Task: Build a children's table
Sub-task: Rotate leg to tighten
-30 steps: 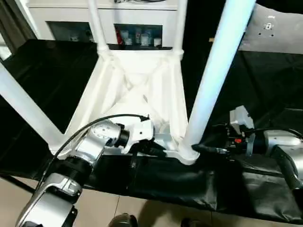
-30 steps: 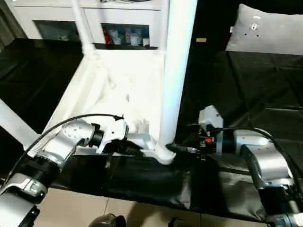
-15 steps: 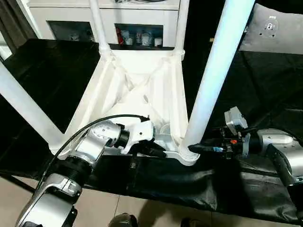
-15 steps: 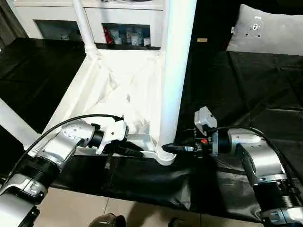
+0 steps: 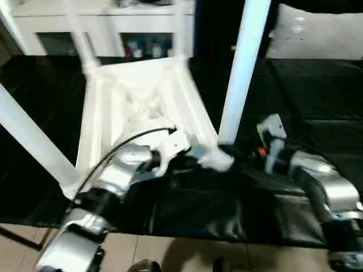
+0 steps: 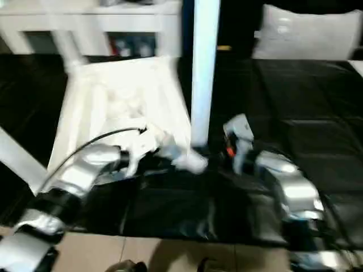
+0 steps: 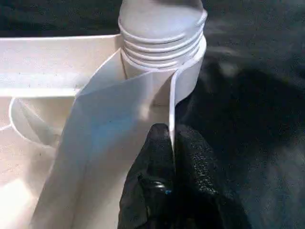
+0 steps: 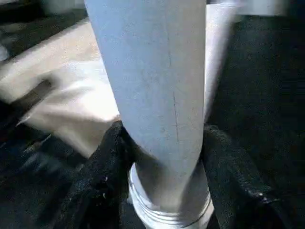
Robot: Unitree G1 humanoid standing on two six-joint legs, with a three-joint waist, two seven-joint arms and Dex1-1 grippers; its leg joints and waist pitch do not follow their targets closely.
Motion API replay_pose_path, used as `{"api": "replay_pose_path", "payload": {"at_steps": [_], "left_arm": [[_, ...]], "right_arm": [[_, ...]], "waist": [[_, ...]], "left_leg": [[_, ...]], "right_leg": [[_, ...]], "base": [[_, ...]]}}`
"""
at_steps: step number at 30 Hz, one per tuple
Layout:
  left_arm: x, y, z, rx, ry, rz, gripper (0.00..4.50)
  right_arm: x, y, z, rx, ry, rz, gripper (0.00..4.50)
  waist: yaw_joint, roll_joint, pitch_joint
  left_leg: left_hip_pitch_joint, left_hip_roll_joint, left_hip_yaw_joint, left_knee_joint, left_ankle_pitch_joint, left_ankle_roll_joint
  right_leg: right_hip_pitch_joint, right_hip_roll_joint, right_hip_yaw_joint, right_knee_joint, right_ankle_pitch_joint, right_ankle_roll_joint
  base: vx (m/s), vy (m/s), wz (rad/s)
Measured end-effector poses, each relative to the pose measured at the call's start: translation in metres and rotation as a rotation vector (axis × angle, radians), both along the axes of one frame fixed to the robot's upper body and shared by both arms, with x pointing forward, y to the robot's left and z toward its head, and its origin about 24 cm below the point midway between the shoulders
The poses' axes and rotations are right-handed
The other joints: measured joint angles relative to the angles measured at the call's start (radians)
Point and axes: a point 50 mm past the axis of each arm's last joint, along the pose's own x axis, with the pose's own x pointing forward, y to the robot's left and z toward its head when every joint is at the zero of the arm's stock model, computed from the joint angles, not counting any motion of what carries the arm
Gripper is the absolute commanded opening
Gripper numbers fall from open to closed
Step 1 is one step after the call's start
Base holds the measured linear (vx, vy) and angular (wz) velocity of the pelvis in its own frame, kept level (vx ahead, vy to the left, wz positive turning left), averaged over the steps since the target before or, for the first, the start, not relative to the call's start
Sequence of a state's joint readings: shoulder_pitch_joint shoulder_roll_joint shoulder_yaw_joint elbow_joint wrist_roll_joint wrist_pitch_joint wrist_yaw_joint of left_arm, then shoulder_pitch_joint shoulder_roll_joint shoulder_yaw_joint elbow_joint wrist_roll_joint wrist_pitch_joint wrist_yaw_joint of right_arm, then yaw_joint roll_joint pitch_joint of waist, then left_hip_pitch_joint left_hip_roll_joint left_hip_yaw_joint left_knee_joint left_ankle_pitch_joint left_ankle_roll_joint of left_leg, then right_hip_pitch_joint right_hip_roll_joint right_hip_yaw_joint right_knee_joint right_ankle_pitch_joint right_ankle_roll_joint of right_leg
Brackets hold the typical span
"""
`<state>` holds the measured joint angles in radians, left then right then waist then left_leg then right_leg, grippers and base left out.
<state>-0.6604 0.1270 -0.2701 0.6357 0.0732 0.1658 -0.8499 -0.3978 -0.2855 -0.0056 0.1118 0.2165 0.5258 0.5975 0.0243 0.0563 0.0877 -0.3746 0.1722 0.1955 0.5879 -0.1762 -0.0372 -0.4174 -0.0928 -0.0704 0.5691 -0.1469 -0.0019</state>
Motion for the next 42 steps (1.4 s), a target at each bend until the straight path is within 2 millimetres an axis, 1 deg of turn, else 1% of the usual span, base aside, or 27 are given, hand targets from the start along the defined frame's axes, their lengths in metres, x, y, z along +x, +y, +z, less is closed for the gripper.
{"api": "replay_pose_path", "payload": {"at_steps": [2, 5, 6, 7, 10, 12, 13, 14, 18, 19, 22, 24, 27, 29, 33, 35, 36, 38, 39, 42], "left_arm": [[0.004, -0.013, 0.0, -0.004, -0.014, 0.059, 0.0], [0.006, -0.026, 0.001, -0.006, -0.034, 0.104, 0.0], [0.006, -0.027, 0.002, -0.005, -0.038, 0.106, 0.0], [0.006, -0.029, 0.002, -0.004, -0.042, 0.107, 0.0], [0.006, -0.031, 0.003, -0.004, -0.048, 0.109, 0.0], [0.006, -0.031, 0.003, -0.005, -0.05, 0.108, 0.0], [0.006, -0.031, 0.004, -0.005, -0.05, 0.105, 0.0], [0.005, -0.031, 0.004, -0.005, -0.052, 0.097, 0.0], [0.004, -0.022, 0.005, 0.007, -0.061, 0.064, 0.0], [0.003, -0.019, 0.005, 0.009, -0.064, 0.051, 0.0], [0.002, -0.009, 0.006, 0.018, -0.071, 0.0, 0.0], [-0.001, -0.001, 0.007, 0.013, -0.055, -0.049, 0.0], [-0.003, 0.008, 0.007, 0.02, -0.058, -0.098, 0.0], [-0.004, 0.01, 0.007, 0.023, -0.061, -0.121, 0.0], [-0.011, 0.019, 0.006, 0.028, -0.059, -0.231, 0.0], [-0.014, 0.025, 0.006, 0.041, -0.057, -0.286, 0.0], [-0.015, 0.027, 0.007, 0.05, -0.059, -0.311, 0.0], [-0.017, 0.027, 0.007, 0.061, -0.06, -0.357, 0.0], [-0.018, 0.027, 0.007, 0.065, -0.061, -0.378, 0.0], [-0.021, 0.027, 0.006, 0.073, -0.059, -0.432, 0.0]], "right_arm": [[0.005, 0.002, 0.0, -0.002, -0.001, -0.099, 1.88], [0.01, 0.002, 0.001, -0.008, -0.015, -0.184, 1.88], [0.01, 0.002, 0.001, -0.011, -0.019, -0.191, 2.44], [0.01, 0.001, 0.001, -0.015, -0.024, -0.194, 2.58], [0.01, 0.001, 0.002, -0.015, -0.036, -0.19, 2.68], [0.009, 0.0, 0.002, -0.015, -0.047, -0.181, 2.95], [0.008, -0.001, 0.002, -0.016, -0.052, -0.173, 2.95], [0.006, -0.005, 0.001, -0.017, -0.063, -0.155, 3.12], [0.0, -0.017, 0.0, -0.011, -0.088, -0.07, 3.45], [-0.001, -0.019, 0.0, -0.013, -0.093, -0.052, 3.45], [-0.008, -0.026, -0.001, -0.032, -0.085, 0.041, 3.77], [-0.014, -0.038, -0.001, -0.069, -0.082, 0.102, 3.89], [-0.016, -0.046, 0.004, -0.089, -0.096, 0.148, 4.2], [-0.017, -0.047, 0.005, -0.09, -0.098, 0.17, 4.2], [-0.028, -0.055, 0.006, -0.101, -0.055, 0.332, 4.2], [-0.035, -0.054, 0.007, -0.079, -0.038, 0.424, 4.2], [-0.036, -0.052, 0.007, -0.067, -0.032, 0.458, 4.04], [-0.038, -0.051, 0.007, -0.044, -0.028, 0.495, 4.04], [-0.038, -0.05, 0.008, -0.038, -0.028, 0.508, 3.82], [-0.039, -0.048, 0.009, -0.023, -0.02, 0.547, 3.69]], "waist": [[0.001, 0.002, 0.0], [0.003, 0.003, -0.001], [0.003, 0.003, -0.001], [0.004, 0.003, -0.001], [0.006, 0.003, -0.001], [0.009, 0.003, -0.001], [0.011, 0.003, -0.001], [0.012, 0.003, -0.001], [0.018, 0.003, -0.001], [0.018, 0.003, -0.001], [0.022, 0.002, 0.0], [0.028, 0.002, 0.0], [0.028, 0.002, -0.001], [0.029, 0.002, -0.001], [0.041, 0.002, -0.001], [0.048, 0.0, -0.001], [0.052, -0.001, -0.001], [0.062, -0.001, -0.001], [0.067, -0.001, -0.001], [0.075, -0.002, -0.001]], "left_leg": [[0.0, 0.0, -0.003, -0.005, 0.0, 0.0], [-0.001, -0.002, -0.002, -0.012, 0.0, 0.0], [-0.001, -0.002, -0.001, -0.013, 0.0, 0.0], [0.0, -0.003, 0.0, -0.013, 0.001, 0.002], [0.0, -0.006, 0.001, -0.013, 0.001, 0.004], [0.0, -0.006, 0.001, -0.014, 0.001, 0.004], [0.001, -0.006, 0.001, -0.014, 0.001, 0.004], [0.001, -0.005, 0.001, -0.015, 0.001, 0.004], [0.002, -0.005, 0.001, -0.02, 0.001, 0.004], [0.002, -0.005, 0.001, -0.02, 0.001, 0.004], [0.001, -0.004, 0.001, -0.02, 0.001, 0.003], [0.001, -0.002, 0.001, -0.02, 0.004, 0.007], [0.001, 0.0, 0.001, -0.022, 0.004, 0.008], [0.001, 0.0, 0.001, -0.023, 0.004, 0.008], [-0.001, 0.0, 0.001, -0.021, 0.004, 0.007], [-0.001, 0.0, 0.001, -0.02, 0.004, 0.007], [-0.001, 0.0, 0.001, -0.019, 0.004, 0.007], [-0.001, 0.0, 0.001, -0.018, 0.004, 0.007], [-0.001, 0.0, 0.001, -0.017, 0.004, 0.007], [-0.003, 0.0, 0.002, -0.015, 0.004, 0.008]], "right_leg": [[0.003, 0.0, -0.004, -0.013, 0.0, 0.0], [0.007, 0.0, -0.004, -0.028, 0.0, 0.0], [0.008, 0.0, -0.003, -0.031, 0.0, 0.0], [0.008, 0.0, -0.002, -0.031, 0.0, 0.0], [0.008, 0.0, 0.003, -0.03, 0.001, -0.001], [0.008, 0.0, 0.003, -0.028, 0.001, -0.002], [0.008, 0.0, 0.003, -0.027, 0.002, -0.002], [0.008, 0.0, 0.003, -0.026, 0.002, -0.002], [0.005, 0.0, 0.002, -0.022, 0.003, -0.002], [0.005, 0.0, 0.002, -0.019, 0.003, -0.002], [-0.001, 0.0, 0.002, -0.01, 0.003, -0.002], [-0.002, 0.001, 0.001, -0.008, 0.003, -0.002], [-0.002, 0.002, -0.001, -0.007, 0.003, -0.003], [-0.003, 0.002, -0.001, -0.007, 0.006, -0.007], [-0.003, 0.002, -0.001, -0.007, 0.005, -0.007], [-0.003, 0.002, -0.001, -0.007, 0.006, -0.008], [-0.003, 0.002, -0.001, -0.007, 0.006, -0.008], [-0.002, 0.002, -0.001, -0.007, 0.006, -0.009], [-0.002, 0.001, -0.001, -0.007, 0.006, -0.009], [-0.001, 0.001, 0.0, -0.007, 0.006, -0.009]], "base": [[0.0, 0.0, 0.0], [0.0, 0.0, 0.0], [0.0, 0.0, 0.0], [0.0, 0.0, 0.0], [0.0, 0.0, 0.0], [0.0, 0.0, 0.0], [0.0, 0.0, 0.0], [0.0, 0.0, 0.0], [0.0, 0.0, 0.0], [0.0, 0.0, 0.0], [0.0, 0.0, 0.0], [0.0, 0.0, 0.0], [0.0, 0.0, 0.0], [0.0, 0.0, 0.0], [0.0, 0.0, 0.0], [0.0, 0.0, 0.0], [0.0, 0.0, 0.0], [0.0, 0.0, 0.0], [0.0, 0.0, 0.0], [0.0, 0.0, 0.0]]}}
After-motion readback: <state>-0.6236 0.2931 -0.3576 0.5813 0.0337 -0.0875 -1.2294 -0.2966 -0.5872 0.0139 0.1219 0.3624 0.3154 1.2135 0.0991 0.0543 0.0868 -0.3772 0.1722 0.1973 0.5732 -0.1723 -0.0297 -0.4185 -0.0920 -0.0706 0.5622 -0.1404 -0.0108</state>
